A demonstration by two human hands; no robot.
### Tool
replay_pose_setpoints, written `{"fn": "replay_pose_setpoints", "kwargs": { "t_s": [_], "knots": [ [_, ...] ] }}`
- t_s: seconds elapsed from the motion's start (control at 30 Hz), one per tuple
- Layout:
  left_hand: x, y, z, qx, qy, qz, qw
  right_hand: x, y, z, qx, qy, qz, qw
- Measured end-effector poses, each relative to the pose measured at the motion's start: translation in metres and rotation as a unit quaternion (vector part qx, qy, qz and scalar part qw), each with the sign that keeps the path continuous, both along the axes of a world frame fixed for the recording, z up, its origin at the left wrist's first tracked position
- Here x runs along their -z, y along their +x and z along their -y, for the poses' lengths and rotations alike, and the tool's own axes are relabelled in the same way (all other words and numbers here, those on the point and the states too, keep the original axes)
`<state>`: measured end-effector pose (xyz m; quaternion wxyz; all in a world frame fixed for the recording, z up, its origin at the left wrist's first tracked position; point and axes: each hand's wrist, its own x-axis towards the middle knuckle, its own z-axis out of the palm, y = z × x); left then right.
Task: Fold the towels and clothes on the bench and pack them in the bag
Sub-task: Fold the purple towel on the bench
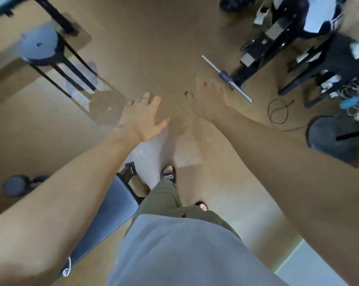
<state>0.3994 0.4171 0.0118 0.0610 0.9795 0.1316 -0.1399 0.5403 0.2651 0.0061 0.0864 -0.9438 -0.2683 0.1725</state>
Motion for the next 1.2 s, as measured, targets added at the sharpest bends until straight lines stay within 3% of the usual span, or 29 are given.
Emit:
{"fn": "replay_pose_setpoints", "kwargs": {
  "t_s": [0.13, 0.33, 0.6, 1.2],
  "knots": [
    [0.004, 0.048, -0.064, -0.045, -0.028, 0.022, 0.998, -0.001, 0.059, -0.074, -0.044, 0.010, 0.022, 0.999],
    [-0.014, 0.141, -0.180, -0.056, -0.026, 0.006, 0.998, -0.002, 0.158, -0.205, -0.032, 0.005, 0.040, 0.999],
    [-0.021, 0.267, -0.330, -0.059, -0.023, 0.054, 0.997, -0.032, 0.290, -0.357, -0.046, 0.024, 0.052, 0.997],
    [-0.050, 0.639, -0.624, -0.117, 0.017, 0.109, 0.987, -0.051, 0.676, -0.680, -0.139, 0.024, 0.039, 0.989]
  ]
}}
